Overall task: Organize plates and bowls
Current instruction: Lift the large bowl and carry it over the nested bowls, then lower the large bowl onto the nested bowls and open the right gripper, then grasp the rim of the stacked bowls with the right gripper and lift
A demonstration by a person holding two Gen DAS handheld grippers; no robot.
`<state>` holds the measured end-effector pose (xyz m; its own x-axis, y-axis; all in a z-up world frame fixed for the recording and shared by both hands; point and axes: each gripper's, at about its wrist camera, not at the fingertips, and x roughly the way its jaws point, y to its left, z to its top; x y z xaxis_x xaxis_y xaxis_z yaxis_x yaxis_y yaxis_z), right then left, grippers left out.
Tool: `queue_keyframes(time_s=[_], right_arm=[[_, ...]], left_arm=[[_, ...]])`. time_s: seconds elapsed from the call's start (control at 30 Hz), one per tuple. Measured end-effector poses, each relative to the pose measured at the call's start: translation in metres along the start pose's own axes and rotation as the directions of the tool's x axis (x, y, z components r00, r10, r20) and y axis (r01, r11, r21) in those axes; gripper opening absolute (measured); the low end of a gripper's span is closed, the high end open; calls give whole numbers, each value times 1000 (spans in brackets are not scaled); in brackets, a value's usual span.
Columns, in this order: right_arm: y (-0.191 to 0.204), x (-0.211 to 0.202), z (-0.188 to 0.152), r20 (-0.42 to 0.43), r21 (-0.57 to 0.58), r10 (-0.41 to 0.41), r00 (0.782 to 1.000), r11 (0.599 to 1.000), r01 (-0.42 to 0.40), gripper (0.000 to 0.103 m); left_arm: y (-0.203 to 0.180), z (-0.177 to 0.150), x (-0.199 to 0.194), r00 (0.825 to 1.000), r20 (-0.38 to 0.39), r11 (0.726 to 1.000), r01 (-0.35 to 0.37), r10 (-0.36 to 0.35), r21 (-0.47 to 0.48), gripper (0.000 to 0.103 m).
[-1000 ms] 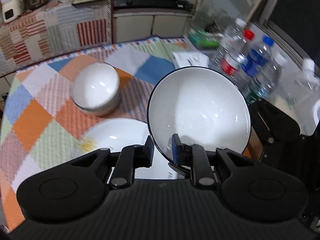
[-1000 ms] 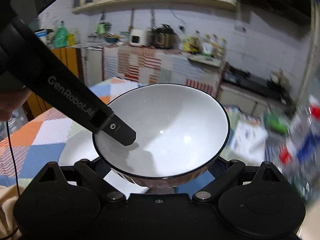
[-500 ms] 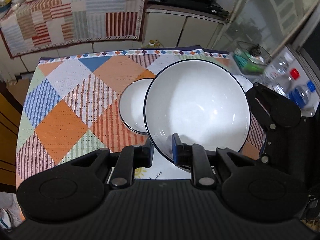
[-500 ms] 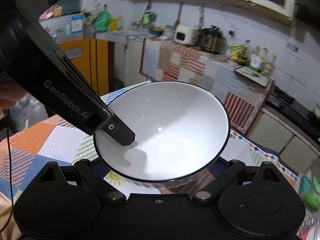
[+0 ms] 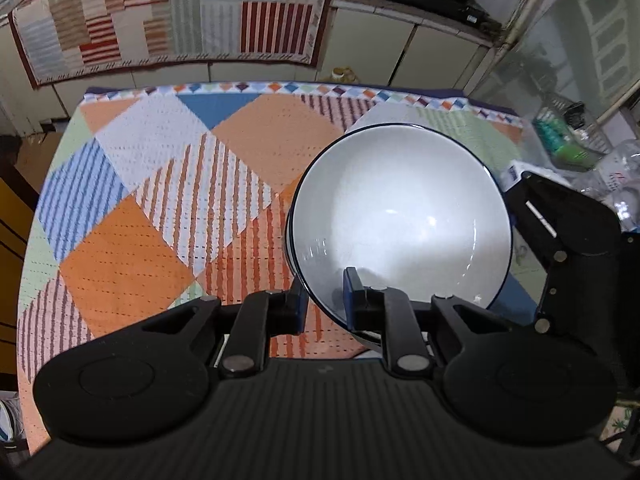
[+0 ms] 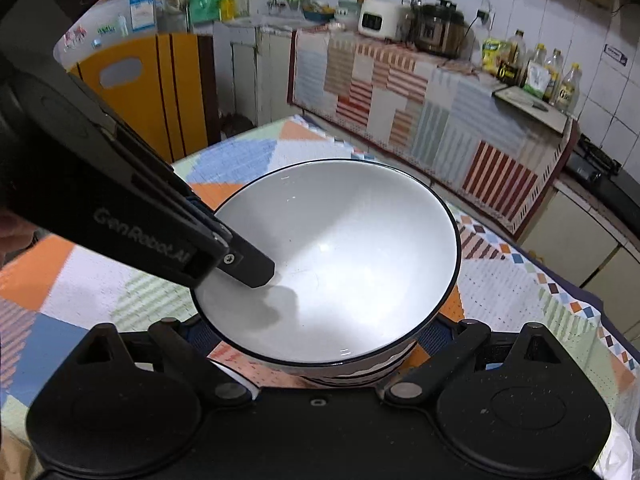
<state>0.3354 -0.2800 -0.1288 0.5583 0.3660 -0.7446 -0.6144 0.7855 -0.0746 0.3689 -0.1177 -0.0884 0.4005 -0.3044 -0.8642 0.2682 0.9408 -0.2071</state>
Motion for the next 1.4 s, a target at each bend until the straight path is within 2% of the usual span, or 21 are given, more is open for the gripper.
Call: queue_keyframes(time_s=[0.17, 0.4, 0.5, 0.57, 0.77, 0.9, 0.97, 1.1, 1.17, 1.4], right_arm=[[-6, 13, 3, -77, -14, 14, 997, 1000, -15, 96], [3, 20, 4, -122, -98, -2, 993, 995, -10, 93], [8, 22, 3, -132, -121, -31, 991, 993, 15, 88], [11, 21, 3, -127, -133, -59, 990, 990, 42, 89], [17, 17, 4, -110, -164, -121, 987, 981, 102, 88], [18, 13, -2, -94, -177, -158, 983, 974, 140, 89], [13, 8, -6, -87, -137, -149, 985, 981, 136, 89], [-1, -18, -16, 9, -27, -100, 995, 995, 100, 90], [-8, -30, -20, 45, 29, -78, 996, 997, 76, 90], [-27, -48, -22, 41, 201, -35, 999, 979, 26, 91]], left_arm=[[-4, -1, 11, 999, 5, 999, -43, 43, 31, 16], [1, 0, 19, 997, -5, 996, -77, 78, 36, 16], [7, 0, 25, 998, -22, 998, -64, 64, 9, 16], [10, -2, 28, 998, -21, 998, -66, 66, 5, 17], [18, -3, 34, 1000, -15, 999, -13, 12, -43, 17], [24, -5, 29, 999, 36, 996, 28, -25, -83, 19], [29, -7, 22, 996, 65, 993, 61, -55, -97, 20], [40, -12, 7, 993, 96, 992, 80, -71, -95, 28], [46, -15, 0, 992, 103, 992, 89, -79, -89, 35], [63, -27, -21, 990, 94, 990, 109, -101, -86, 41]])
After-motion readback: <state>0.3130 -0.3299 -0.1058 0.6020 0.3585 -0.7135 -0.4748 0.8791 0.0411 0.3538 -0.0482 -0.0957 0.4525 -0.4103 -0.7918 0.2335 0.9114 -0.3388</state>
